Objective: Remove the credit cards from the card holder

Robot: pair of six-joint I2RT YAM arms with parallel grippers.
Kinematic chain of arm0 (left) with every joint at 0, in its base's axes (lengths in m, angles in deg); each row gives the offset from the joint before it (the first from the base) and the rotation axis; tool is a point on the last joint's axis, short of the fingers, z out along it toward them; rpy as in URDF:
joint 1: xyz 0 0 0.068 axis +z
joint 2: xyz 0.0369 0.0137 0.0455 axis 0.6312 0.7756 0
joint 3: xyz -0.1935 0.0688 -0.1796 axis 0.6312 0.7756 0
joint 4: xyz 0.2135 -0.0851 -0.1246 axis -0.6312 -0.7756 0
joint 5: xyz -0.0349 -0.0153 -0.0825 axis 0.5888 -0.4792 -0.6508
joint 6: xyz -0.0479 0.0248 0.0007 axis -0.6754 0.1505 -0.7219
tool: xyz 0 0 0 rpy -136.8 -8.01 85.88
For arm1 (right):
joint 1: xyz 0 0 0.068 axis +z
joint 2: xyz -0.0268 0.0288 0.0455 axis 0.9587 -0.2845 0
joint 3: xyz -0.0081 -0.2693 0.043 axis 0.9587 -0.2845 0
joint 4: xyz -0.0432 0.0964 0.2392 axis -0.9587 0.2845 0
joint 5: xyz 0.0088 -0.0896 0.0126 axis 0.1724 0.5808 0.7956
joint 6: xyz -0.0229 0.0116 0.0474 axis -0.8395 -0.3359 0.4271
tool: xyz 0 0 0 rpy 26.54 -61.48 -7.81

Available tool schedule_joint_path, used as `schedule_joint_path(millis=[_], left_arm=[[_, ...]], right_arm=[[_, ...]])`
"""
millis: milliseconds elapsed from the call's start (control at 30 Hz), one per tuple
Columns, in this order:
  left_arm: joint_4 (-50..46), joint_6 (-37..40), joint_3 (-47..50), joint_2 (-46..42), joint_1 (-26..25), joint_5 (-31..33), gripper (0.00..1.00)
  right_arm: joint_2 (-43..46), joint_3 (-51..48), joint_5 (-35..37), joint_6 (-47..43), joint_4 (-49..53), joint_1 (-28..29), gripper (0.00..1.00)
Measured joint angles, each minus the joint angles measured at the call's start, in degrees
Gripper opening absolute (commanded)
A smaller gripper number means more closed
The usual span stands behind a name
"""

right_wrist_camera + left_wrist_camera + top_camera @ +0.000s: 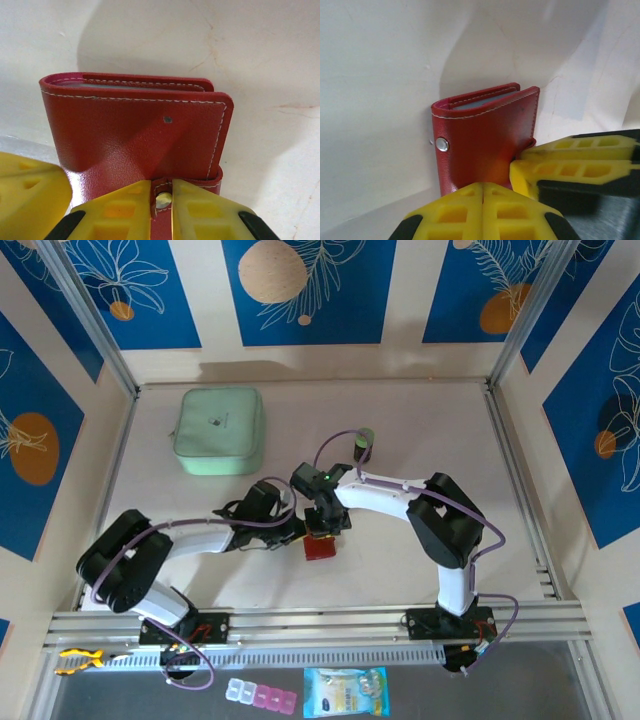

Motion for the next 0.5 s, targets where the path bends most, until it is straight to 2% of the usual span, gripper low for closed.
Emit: schedule_joint_path(millis=[300,500], left_arm=[[0.61,-0.37,0.0,1.97,-0.15,0.04,0.02],[1.11,-0.39,0.02,2.51,-0.15,0.02,0.02]], right_arm=[[1.16,-0.33,0.02,0.66,-0.42,0.09,0.0],[1.27,-0.59,0.02,0.92,-0.63,0.15,0.0]])
